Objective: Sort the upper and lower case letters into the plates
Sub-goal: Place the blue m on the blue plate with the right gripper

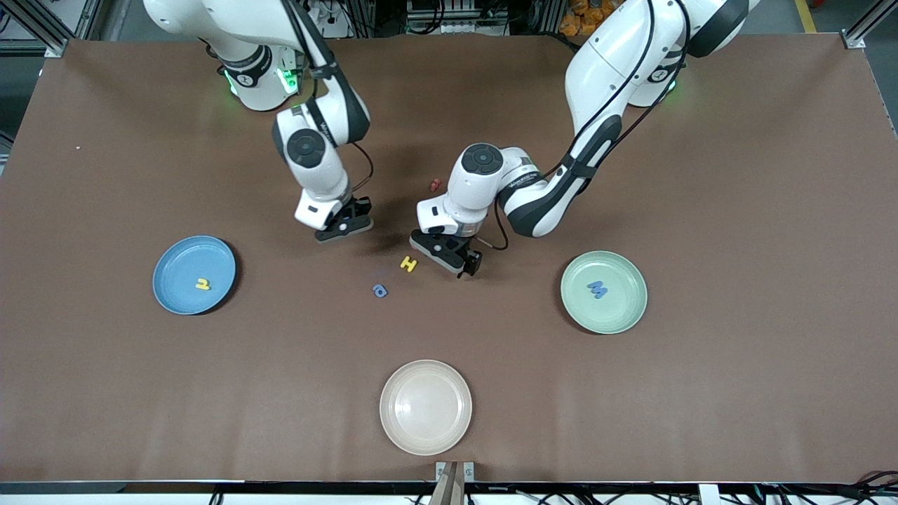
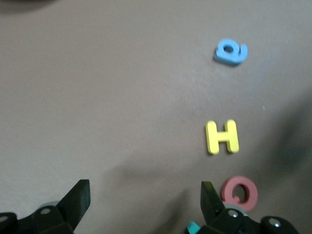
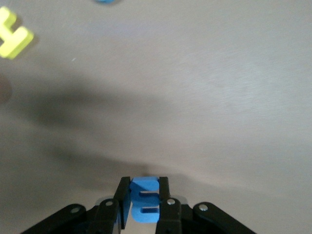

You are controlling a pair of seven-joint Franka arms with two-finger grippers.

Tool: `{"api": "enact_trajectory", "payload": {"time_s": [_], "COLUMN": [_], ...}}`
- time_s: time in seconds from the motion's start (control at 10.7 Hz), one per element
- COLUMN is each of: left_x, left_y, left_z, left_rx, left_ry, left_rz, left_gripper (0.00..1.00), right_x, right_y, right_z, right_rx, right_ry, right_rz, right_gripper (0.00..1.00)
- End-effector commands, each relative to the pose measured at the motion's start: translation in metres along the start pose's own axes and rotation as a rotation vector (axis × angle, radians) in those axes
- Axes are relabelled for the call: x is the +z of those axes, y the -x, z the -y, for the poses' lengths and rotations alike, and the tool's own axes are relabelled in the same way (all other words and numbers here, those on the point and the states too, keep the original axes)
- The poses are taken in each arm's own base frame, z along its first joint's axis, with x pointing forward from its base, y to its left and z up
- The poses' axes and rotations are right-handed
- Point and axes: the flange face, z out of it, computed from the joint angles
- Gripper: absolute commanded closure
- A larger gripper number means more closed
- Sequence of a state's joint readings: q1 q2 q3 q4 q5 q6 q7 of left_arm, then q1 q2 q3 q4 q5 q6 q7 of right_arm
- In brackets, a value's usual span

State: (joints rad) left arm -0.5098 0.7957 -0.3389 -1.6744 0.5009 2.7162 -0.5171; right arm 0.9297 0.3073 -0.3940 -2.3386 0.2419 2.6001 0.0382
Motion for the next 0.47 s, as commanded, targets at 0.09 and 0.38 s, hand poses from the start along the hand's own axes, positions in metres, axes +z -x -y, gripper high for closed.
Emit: {"api": "enact_trajectory", "payload": {"time_s": [0.09, 0.38], "left_x": [0.001, 0.008], "left_y": [0.029, 0.046], "left_z": [-0.022, -0.027], "left_rx": [0.128, 0.189], "left_ry": [-0.012, -0.045], "left_rz": [0.017, 0.021], "left_gripper": [0.00, 0.00], "right_x": [-0.025, -0.018], "right_y": [-0.025, -0.027], "right_z": [-0.133, -0.226], "right_rx": [-0.038, -0.142], "right_ry": [-0.009, 0.022], "right_rz": [-0.027, -0.022], "right_gripper": [1.00, 1.00]}}
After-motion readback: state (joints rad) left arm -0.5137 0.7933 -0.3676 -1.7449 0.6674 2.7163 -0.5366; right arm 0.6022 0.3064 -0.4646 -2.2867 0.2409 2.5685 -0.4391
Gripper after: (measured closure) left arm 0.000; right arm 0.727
